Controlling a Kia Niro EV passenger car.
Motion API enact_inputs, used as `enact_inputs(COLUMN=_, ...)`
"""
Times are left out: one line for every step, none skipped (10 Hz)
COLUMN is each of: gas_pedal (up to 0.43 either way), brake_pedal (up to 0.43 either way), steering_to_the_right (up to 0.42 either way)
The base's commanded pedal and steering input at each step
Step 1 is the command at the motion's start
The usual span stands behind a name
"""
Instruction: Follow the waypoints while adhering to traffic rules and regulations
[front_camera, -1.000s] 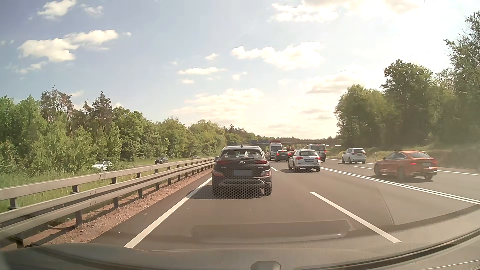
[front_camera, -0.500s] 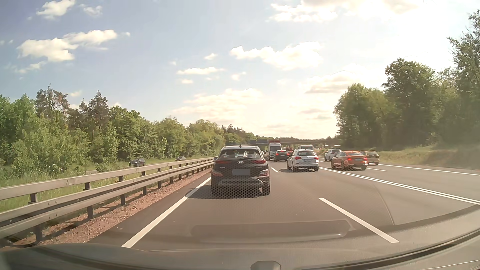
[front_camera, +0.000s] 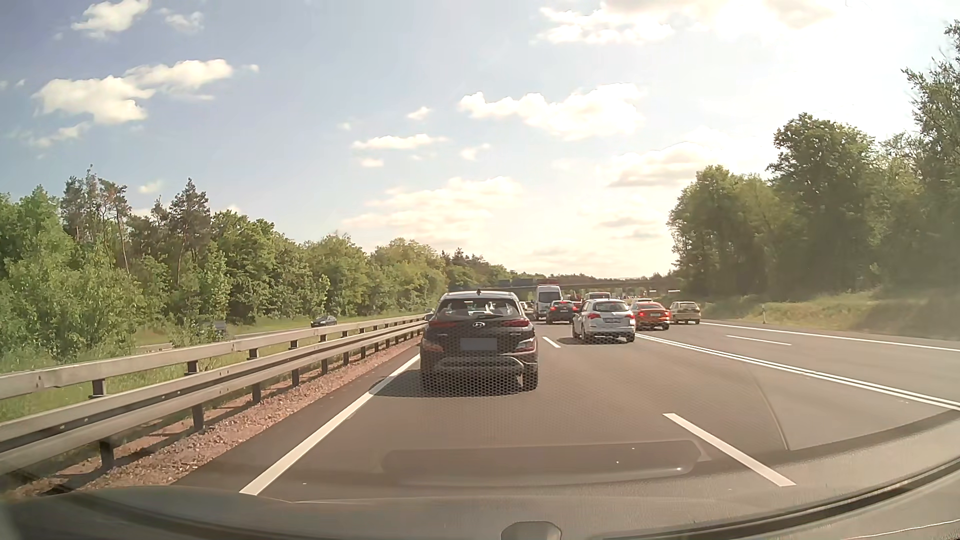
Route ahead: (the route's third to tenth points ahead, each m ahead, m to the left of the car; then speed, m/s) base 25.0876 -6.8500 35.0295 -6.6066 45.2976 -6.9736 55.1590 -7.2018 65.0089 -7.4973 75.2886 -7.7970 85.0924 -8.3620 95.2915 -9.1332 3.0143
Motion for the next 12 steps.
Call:
enact_inputs(gas_pedal=0.039, brake_pedal=0.000, steering_to_the_right=0.001)
enact_inputs(gas_pedal=0.039, brake_pedal=0.000, steering_to_the_right=-0.001)
enact_inputs(gas_pedal=0.039, brake_pedal=0.000, steering_to_the_right=-0.003)
enact_inputs(gas_pedal=0.039, brake_pedal=0.000, steering_to_the_right=-0.004)
enact_inputs(gas_pedal=0.039, brake_pedal=0.000, steering_to_the_right=-0.005)
enact_inputs(gas_pedal=0.039, brake_pedal=0.000, steering_to_the_right=-0.006)
enact_inputs(gas_pedal=0.039, brake_pedal=0.000, steering_to_the_right=-0.006)
enact_inputs(gas_pedal=0.039, brake_pedal=0.000, steering_to_the_right=-0.006)
enact_inputs(gas_pedal=0.039, brake_pedal=0.000, steering_to_the_right=-0.006)
enact_inputs(gas_pedal=0.000, brake_pedal=0.000, steering_to_the_right=-0.006)
enact_inputs(gas_pedal=0.000, brake_pedal=0.000, steering_to_the_right=-0.006)
enact_inputs(gas_pedal=0.000, brake_pedal=0.000, steering_to_the_right=-0.006)
